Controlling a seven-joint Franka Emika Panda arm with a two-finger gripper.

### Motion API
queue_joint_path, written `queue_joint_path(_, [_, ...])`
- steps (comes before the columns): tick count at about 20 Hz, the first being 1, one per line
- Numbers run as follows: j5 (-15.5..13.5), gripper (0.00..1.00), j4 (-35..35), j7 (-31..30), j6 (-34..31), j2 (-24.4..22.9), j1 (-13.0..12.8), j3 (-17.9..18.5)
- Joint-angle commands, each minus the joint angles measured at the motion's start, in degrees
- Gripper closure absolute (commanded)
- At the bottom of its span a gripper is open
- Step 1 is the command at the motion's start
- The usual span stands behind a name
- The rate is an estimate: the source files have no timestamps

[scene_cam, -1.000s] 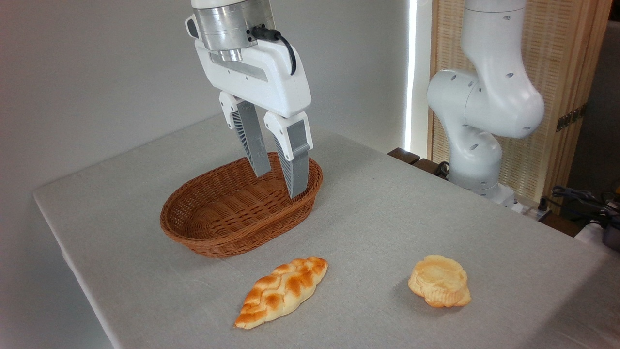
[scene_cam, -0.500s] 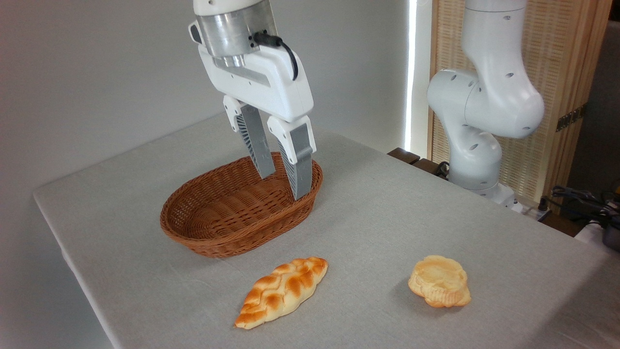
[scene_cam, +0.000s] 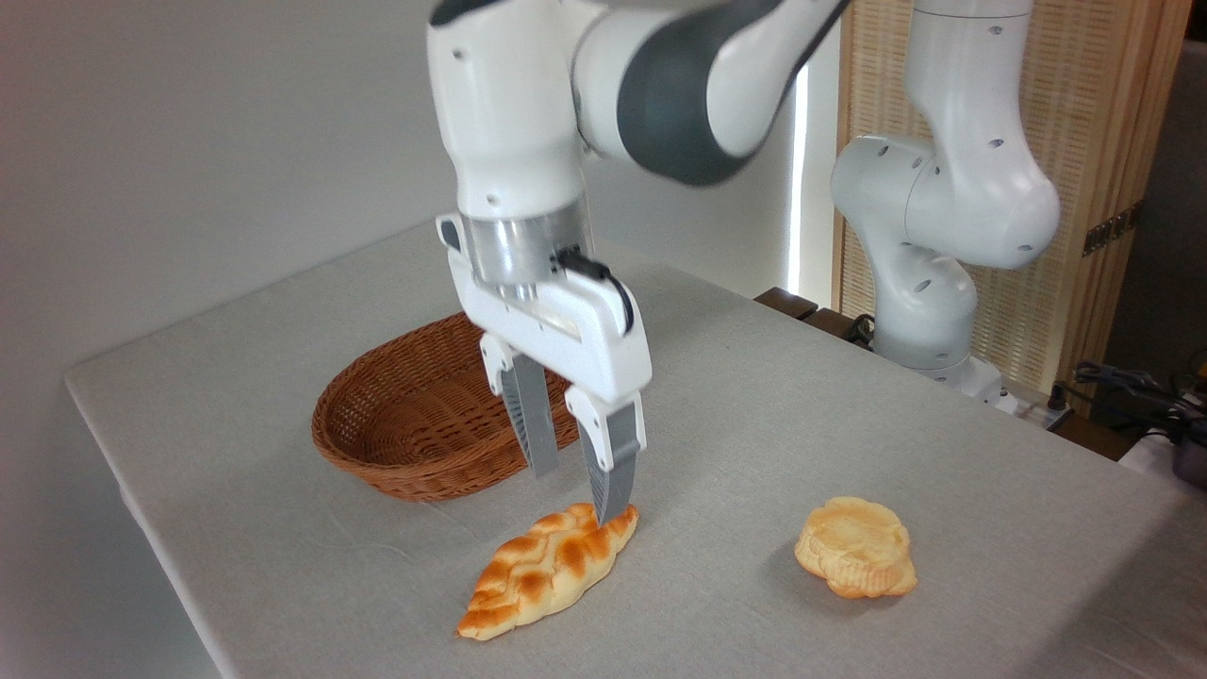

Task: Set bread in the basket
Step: 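Close the gripper on the braided golden loaf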

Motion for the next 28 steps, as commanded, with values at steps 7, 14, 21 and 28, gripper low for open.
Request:
queue_joint_path(7, [0.38,0.00,-5.72,-2.59,9.92,1.20,-0.46,0.45])
queue_joint_path(14, [0.73,0.00,-9.32,-2.59,17.91,3.13,-0.46,0.45])
queue_joint_path(21, [0.81,0.67,-9.58,-1.89,18.97,3.66,-0.46,0.45])
queue_joint_path(28, [0.82,0.69,-9.50,-1.71,18.89,3.66,-0.46,0.45])
